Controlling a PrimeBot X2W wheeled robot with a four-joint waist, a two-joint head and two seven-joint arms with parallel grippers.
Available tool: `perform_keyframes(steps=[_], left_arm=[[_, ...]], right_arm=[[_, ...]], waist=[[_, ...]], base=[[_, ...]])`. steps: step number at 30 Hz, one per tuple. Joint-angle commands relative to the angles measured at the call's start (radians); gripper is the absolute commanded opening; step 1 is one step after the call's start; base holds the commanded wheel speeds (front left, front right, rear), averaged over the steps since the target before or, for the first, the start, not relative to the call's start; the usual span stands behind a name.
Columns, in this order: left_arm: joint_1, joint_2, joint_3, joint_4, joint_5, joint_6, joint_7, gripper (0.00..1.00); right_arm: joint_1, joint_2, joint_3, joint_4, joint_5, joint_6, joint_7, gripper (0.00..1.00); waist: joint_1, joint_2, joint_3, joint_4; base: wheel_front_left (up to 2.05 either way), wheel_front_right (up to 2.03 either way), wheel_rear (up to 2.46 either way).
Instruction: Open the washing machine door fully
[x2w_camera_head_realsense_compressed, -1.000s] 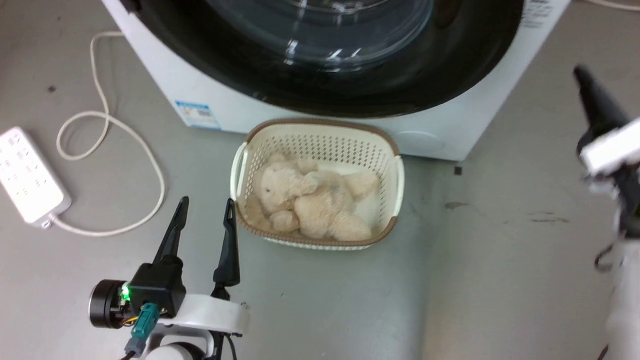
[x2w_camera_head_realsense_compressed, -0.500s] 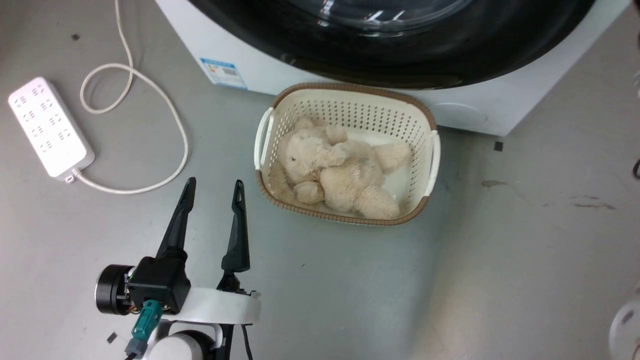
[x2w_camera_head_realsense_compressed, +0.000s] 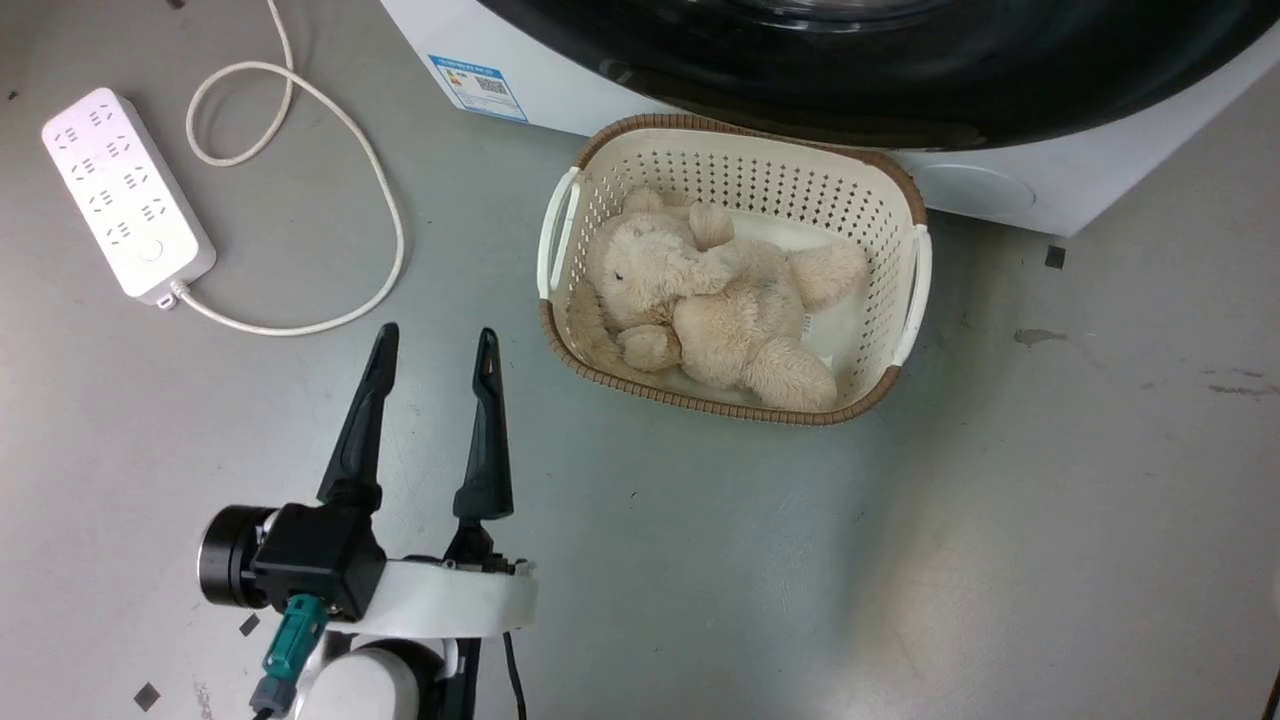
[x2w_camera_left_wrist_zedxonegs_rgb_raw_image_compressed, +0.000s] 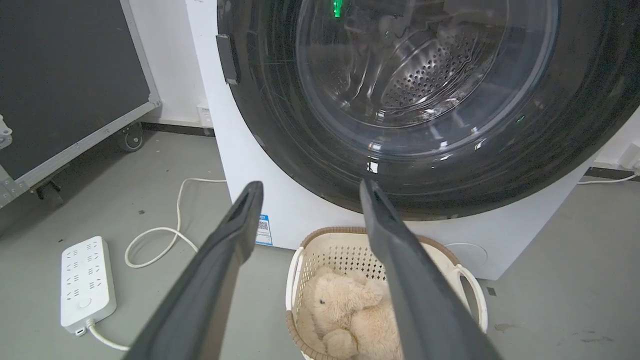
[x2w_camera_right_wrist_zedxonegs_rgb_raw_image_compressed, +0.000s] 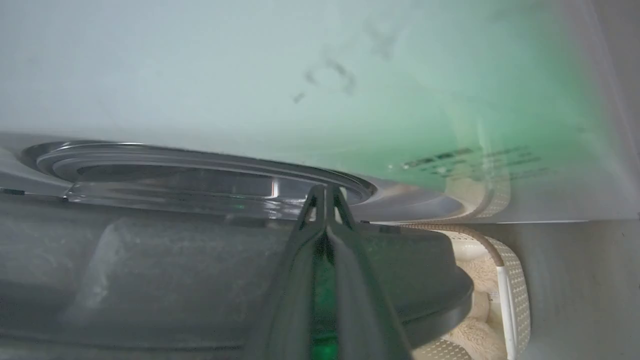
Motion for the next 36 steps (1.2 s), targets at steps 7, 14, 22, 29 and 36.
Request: perform_keyframes(steps=[7,14,22,29,36], left_arm=[[-0.017,0.001,-0.008,-0.004,-0.012,0.011,-0.024,1.0],[0.002,0.001,-0.005,0.001,-0.018,0.003,-0.038,1.0],[0.07,0.001,-0.007,0.087,-0.024,-0.042,-0.043,1.0],[0.143,0.001,0.001,0.112,-0.012,-0.057,-0.043,1.0],[0.186,0.001,-0.001,0.122,-0.001,-0.076,-0.043,1.0]], right_arm=[[0.014,0.056,-0.088,0.002,0.016,0.001,0.143,0.0],[0.114,0.091,-0.129,-0.041,0.091,0.001,0.287,0.0],[0.304,0.093,0.107,0.009,0.361,0.001,0.334,0.0],[0.493,0.093,0.443,-0.029,0.623,0.001,0.254,0.0],[0.639,0.093,0.709,-0.105,0.795,0.001,0.15,0.0]], waist=[[-0.0001,-0.0001,-0.042,-0.006],[-0.0001,-0.0001,-0.129,-0.025],[-0.0001,-0.0001,-0.239,-0.04],[-0.0001,-0.0001,-0.3,-0.05],[-0.0001,-0.0001,-0.332,-0.047]], base=[[0.0,0.0,0.0],[0.0,0.0,0.0],[0.0,0.0,0.0],[0.0,0.0,0.0],[0.0,0.0,0.0]])
